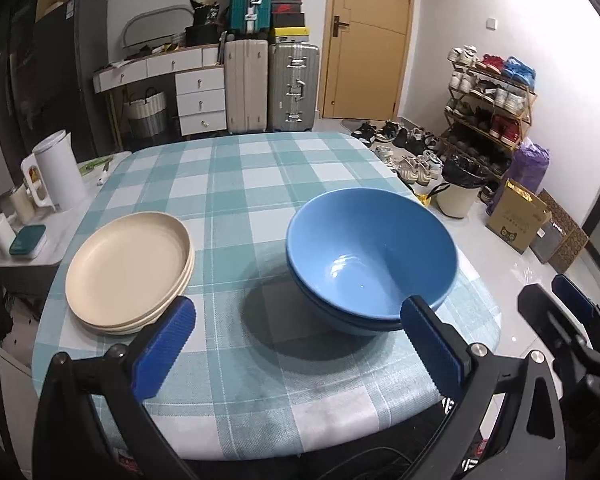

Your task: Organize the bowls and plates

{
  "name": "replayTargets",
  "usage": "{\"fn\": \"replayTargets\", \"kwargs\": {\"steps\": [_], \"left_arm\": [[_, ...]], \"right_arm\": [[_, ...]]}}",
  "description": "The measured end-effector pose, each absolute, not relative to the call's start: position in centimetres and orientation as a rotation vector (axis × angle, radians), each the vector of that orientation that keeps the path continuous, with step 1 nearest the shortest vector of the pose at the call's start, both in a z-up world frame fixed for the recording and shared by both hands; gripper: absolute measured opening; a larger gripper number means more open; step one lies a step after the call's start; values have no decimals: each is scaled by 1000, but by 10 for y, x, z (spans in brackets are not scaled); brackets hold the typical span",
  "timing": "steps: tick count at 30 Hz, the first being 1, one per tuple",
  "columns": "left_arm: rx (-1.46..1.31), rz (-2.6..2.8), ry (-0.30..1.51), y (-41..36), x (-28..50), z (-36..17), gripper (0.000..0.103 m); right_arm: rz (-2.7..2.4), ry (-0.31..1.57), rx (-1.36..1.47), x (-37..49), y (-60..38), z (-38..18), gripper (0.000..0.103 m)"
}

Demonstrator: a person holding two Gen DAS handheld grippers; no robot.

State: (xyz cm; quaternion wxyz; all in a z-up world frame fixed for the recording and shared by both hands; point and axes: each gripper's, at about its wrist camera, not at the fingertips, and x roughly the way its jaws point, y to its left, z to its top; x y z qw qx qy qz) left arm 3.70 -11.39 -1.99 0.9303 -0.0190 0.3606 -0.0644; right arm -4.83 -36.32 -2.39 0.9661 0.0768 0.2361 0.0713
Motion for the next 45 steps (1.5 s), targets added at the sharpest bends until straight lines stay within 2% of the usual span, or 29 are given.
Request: {"fn": "replayTargets", "kwargs": {"steps": [6, 15, 26, 36, 45], "left_arm": [[0, -134, 761, -121, 46, -28, 103], [-27, -141, 887, -116, 92, -57, 103], [-145, -229, 1109, -118, 160, -88, 103], [-203, -342, 1201, -125, 184, -114, 102], [-248, -381, 1218, -121, 190, -117, 101]], "right_arm": [[152, 514, 189, -32, -369, -39, 101], [206, 650, 303, 35, -385, -59, 102], [362, 976, 668, 141, -404, -111, 101], [391, 1096, 700, 177, -390, -150, 101], [379, 1157, 664, 192, -378, -154, 101]]}}
